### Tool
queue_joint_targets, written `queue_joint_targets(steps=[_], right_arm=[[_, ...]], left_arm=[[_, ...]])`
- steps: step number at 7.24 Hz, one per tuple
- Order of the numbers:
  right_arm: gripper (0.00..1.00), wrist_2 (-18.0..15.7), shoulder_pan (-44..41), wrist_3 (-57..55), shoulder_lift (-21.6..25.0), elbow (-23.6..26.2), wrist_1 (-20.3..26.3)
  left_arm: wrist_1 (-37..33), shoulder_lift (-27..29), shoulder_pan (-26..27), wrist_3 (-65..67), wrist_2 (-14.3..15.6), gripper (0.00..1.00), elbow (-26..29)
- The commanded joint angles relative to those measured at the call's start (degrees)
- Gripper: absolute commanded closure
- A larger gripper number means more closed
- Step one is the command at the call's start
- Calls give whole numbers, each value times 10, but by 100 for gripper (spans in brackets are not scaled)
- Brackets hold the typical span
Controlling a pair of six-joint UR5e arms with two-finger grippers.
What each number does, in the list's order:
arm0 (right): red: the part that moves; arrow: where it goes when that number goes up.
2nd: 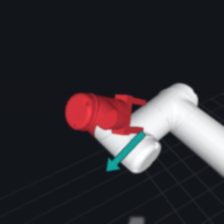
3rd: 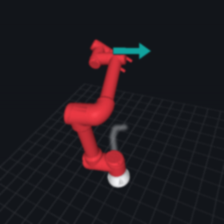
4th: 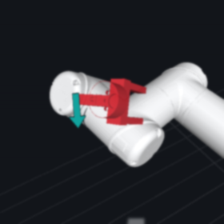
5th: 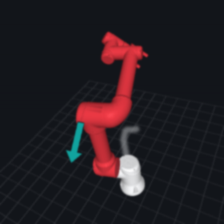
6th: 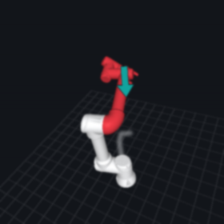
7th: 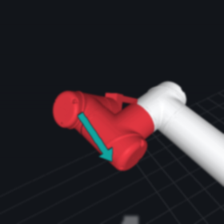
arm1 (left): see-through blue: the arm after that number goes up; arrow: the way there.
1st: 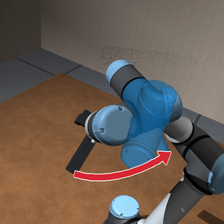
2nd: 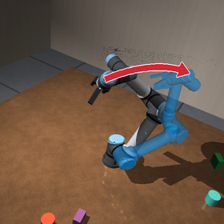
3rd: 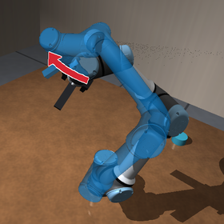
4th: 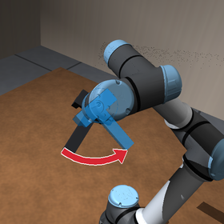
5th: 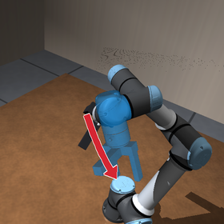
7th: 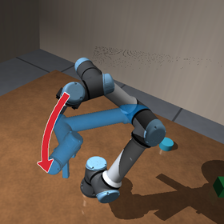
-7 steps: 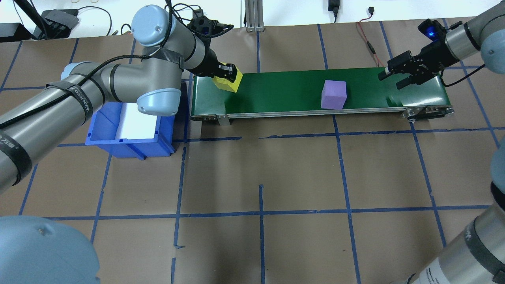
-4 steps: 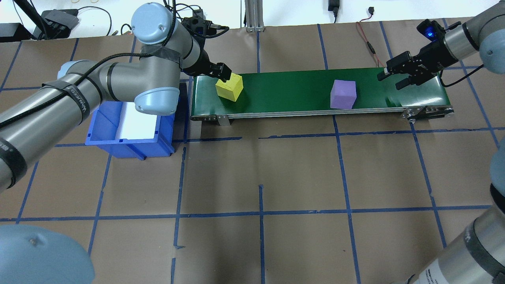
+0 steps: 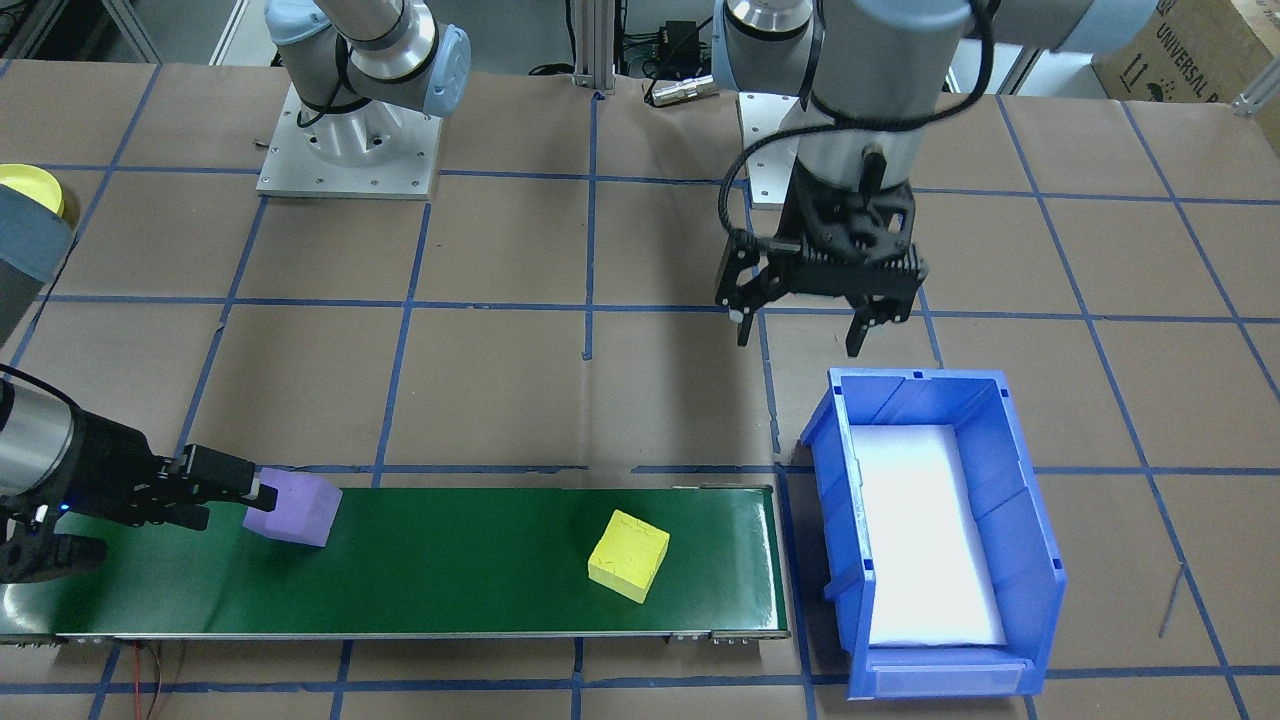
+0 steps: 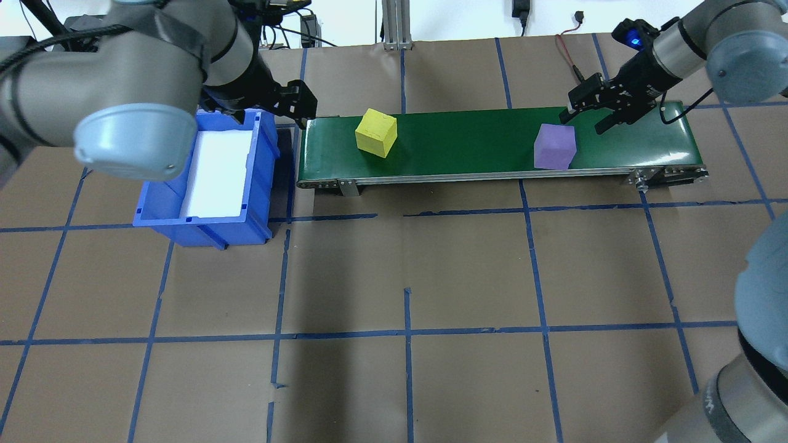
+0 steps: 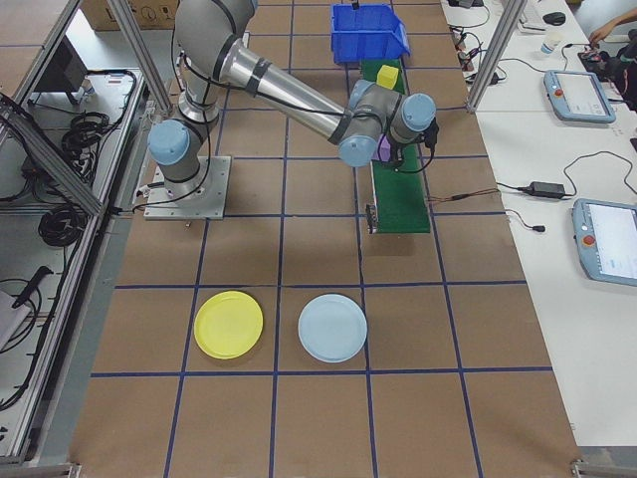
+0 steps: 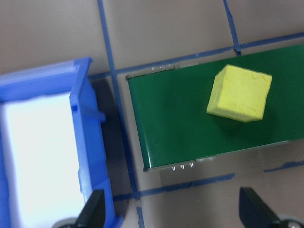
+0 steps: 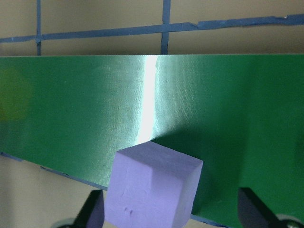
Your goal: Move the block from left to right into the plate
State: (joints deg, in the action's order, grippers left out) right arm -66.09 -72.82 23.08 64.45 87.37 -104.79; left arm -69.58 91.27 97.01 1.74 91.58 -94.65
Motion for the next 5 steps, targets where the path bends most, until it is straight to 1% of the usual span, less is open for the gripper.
queue_joint_targets(steps=[1, 2, 3, 4, 5], right_arm=[[1, -66, -21, -43, -5, 3, -19], [1, -75, -30, -53, -8, 13, -19], [1, -96, -32, -55, -10, 17, -19], [3, -99, -32, -60, -17, 17, -19], [17, -104, -32, -59, -20, 20, -19]], left_arm=[[-32, -41, 5, 46, 31, 0, -7], [-32, -42, 6, 46, 42, 0, -7], [-34, -37, 6, 36, 40, 0, -16], [-35, -31, -2, 29, 42, 0, -56], [-32, -41, 0, 23, 45, 0, -62]])
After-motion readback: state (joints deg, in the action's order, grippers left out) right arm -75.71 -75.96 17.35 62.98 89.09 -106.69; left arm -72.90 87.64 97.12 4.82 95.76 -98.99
